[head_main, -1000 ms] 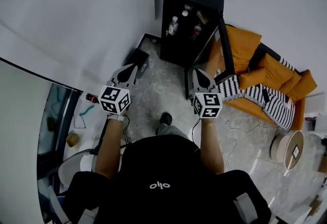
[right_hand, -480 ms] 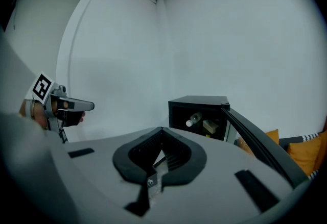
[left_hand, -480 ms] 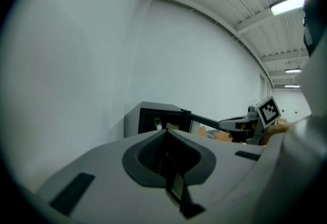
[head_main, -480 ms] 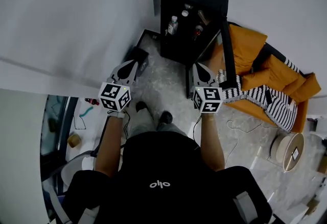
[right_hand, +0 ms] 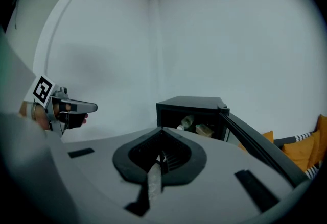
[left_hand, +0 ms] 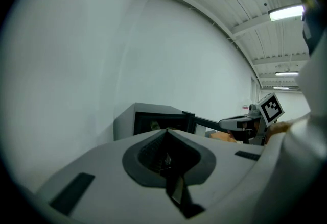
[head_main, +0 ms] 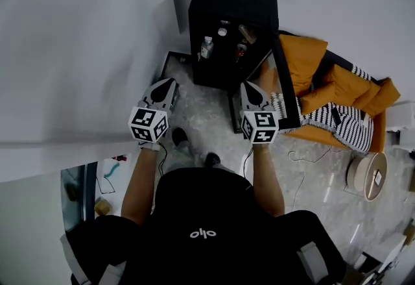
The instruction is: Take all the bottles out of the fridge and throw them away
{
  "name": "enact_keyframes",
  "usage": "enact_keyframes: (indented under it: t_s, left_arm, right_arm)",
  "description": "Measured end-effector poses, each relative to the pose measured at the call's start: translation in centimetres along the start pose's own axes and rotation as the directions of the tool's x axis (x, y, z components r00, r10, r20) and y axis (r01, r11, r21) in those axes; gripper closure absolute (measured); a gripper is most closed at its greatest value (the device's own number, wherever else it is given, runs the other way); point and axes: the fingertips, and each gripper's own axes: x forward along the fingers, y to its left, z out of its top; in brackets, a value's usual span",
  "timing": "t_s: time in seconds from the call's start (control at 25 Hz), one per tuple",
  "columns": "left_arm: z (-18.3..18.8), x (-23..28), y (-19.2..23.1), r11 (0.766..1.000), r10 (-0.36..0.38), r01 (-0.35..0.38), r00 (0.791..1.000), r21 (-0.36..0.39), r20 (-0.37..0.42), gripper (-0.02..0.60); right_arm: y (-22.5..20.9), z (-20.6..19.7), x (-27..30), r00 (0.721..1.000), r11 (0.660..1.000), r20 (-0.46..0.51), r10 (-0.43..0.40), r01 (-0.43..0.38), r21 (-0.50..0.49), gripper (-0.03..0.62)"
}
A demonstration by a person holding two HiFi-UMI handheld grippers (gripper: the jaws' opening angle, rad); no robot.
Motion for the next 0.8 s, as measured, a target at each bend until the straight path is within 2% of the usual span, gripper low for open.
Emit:
enact_keyframes:
  t_s: [0.44, 0.6, 0.8]
  left_arm:
    - [1.3, 6.1, 4.8, 0.985, -0.173, 0.173, 0.985, 0.007, -0.016, 0.58]
    - [1.1, 6.2, 5.8, 0.979, -0.202, 0.202, 0.979, 0.005, -0.012, 0.58]
    - [1.1, 6.6, 7.5, 0.979, -0.202, 0.202, 0.979, -0.004, -0.004, 0.58]
  right_arm:
    - [1.7, 1.9, 6.2, 0.994, 0.994, -0.021, -0.11, 0.11, 0.016, 0.592]
    - [2.1, 1.7, 7.5, 0.988, 0.988, -0.021, -0.15, 0.15, 0.021, 0.592]
    - [2.0, 1.8, 9.5, 0.983, 0.983, -0.004, -0.183, 0.183, 0.029, 0.592]
